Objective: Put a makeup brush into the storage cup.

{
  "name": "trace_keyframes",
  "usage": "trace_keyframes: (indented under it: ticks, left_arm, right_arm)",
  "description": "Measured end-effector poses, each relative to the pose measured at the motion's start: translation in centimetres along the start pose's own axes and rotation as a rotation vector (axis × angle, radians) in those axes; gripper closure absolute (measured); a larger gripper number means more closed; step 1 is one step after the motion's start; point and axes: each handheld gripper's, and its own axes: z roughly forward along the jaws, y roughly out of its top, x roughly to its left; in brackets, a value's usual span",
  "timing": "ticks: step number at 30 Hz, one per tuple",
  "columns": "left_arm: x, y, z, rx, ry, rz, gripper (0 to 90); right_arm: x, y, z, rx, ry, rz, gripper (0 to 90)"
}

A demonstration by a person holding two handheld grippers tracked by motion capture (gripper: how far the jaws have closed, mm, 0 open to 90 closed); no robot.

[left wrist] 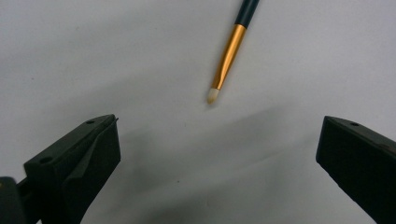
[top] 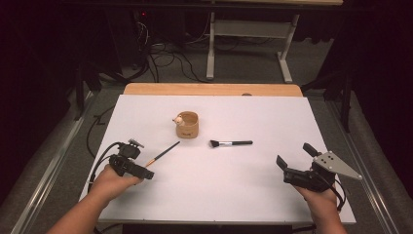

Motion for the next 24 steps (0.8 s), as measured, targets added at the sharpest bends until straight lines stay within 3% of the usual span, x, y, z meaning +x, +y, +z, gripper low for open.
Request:
trace_keyframes:
  ticks: [2, 10, 15, 19, 24]
  left_arm:
    - [0.0, 0.2, 0.1, 0.012, -0.008, -0.006, 0.3]
    - [-0.5, 1.0, 0.2, 0.071, -0.010, 0.056, 0.3]
    - [-0.6, 1.8, 0.1, 0.095, -0.023, 0.069, 0.3]
    - [-0.4, 2.2, 0.0, 0.108, -0.043, 0.074, 0.5]
    - [-0.3, 2.8, -0.3, 0.100, -0.052, 0.112, 4.1]
  right_arm:
    - [0.0, 0.0, 0.0, -0.007, -0.003, 0.003, 2.0]
    - [0.0, -0.2, 0.2, -0.002, 0.011, 0.007, 1.9]
    - [0.0, -0.3, 0.2, -0.009, 0.019, 0.005, 1.9]
    - [-0.1, -0.3, 0.1, -0.018, 0.004, 0.011, 1.9]
    - [-0.3, -0.3, -0.1, -0.029, -0.001, 0.032, 1.9]
